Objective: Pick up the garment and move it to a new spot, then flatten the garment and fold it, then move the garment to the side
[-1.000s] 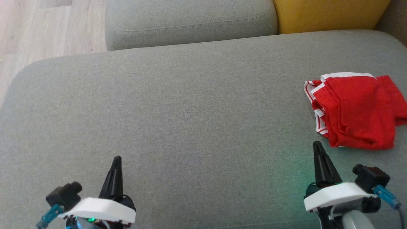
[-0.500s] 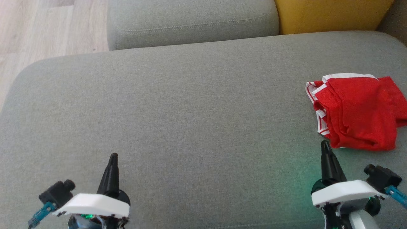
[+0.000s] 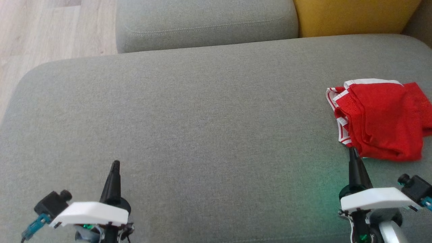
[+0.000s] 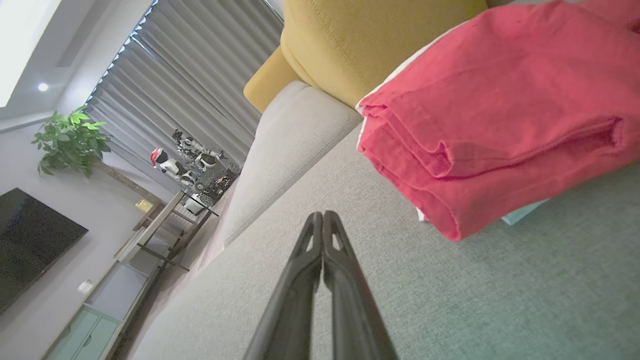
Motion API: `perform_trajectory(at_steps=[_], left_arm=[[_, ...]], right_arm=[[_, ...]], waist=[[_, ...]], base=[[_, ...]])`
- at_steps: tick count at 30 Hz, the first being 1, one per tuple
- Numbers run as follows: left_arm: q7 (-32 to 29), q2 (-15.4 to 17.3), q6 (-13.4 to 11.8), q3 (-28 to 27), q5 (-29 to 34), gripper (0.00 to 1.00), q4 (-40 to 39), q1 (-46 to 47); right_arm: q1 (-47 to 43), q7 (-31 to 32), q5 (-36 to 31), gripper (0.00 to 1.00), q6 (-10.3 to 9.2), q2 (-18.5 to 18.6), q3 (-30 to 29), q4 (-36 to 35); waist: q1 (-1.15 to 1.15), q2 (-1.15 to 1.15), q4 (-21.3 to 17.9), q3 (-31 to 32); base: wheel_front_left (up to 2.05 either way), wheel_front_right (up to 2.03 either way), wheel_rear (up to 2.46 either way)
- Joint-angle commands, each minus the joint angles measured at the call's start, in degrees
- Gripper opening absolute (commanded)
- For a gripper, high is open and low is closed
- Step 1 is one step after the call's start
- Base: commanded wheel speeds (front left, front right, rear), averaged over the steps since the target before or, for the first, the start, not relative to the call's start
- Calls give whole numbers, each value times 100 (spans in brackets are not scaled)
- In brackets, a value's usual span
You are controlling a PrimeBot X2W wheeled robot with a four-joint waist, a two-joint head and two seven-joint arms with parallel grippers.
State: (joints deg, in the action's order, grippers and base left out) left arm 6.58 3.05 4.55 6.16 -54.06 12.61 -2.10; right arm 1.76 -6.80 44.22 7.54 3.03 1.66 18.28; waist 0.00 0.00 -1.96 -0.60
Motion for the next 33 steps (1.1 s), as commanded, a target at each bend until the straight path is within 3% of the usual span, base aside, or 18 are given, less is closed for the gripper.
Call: perform_trajectory(at_steps=[1,33], left_arm=[[-36,76,49,-196,-149,0,-171,329],[-567,88,163,-619,-1920,0,-28,555]], right_arm=[[275,47,201,0,-2,115,20,-218],[344,560,2431,0,-4,130,-265,-321]], waist=[[0,0,4,1],[0,0,94,20]], base=[[0,0,0],[0,0,0]])
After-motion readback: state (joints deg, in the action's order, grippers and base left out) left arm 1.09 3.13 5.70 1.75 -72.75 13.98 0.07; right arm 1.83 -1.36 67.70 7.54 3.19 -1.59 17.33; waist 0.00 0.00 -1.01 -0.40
